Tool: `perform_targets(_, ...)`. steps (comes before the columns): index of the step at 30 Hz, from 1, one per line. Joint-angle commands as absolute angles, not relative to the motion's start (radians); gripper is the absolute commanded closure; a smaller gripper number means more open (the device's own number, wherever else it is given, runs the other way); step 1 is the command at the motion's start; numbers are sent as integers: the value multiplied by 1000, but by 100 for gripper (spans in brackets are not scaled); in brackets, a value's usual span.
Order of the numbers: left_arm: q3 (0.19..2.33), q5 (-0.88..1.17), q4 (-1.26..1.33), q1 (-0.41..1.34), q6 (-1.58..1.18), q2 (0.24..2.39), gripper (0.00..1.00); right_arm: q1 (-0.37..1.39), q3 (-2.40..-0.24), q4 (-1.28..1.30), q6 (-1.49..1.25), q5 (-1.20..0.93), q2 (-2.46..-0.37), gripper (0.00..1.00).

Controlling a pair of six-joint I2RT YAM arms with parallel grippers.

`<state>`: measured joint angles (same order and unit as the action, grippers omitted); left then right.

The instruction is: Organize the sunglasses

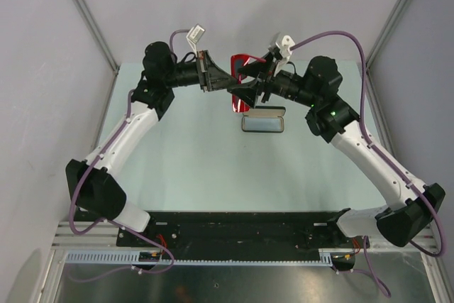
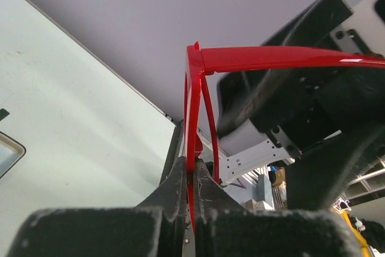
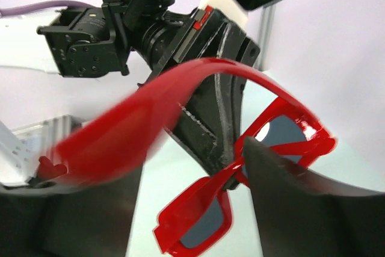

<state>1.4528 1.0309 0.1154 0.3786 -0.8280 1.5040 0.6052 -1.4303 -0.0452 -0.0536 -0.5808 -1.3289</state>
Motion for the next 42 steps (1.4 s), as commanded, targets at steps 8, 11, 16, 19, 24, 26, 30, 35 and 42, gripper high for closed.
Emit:
perform_targets(8, 1459, 1039, 126, 368, -727, 1417, 100, 529, -1347, -25, 113, -561, -1118, 0)
perform_targets(11, 1460, 1049, 126, 362, -724, 1411, 100, 497, -1347, 20, 69, -511, -1108, 2)
perform_targets(16, 1425, 1095, 124, 365, -698, 1397, 100, 379, -1348, -182, -210, -472, -1140, 1)
perform_targets(19, 1393, 1127, 124, 380, -673, 1385, 100, 377, -1351, -320, -340, -520, -1192, 0)
perform_targets(24, 1352, 1144, 112, 410, -630, 1365, 100, 406, -1423, -341, -385, -592, -1267, 0)
perform_targets(26, 1344, 1131, 106, 411, -627, 1362, 100, 455, -1460, -256, -287, -585, -1281, 0)
perform_targets(30, 1348, 1103, 97, 411, -632, 1361, 100, 506, -1468, -138, -167, -552, -1281, 0)
perform_targets(35, 1373, 1097, 97, 410, -649, 1361, 100, 520, -1463, -55, -104, -534, -1285, 1)
perform_targets(42, 1404, 1123, 97, 410, -667, 1351, 100, 520, -1440, -31, -77, -512, -1302, 0)
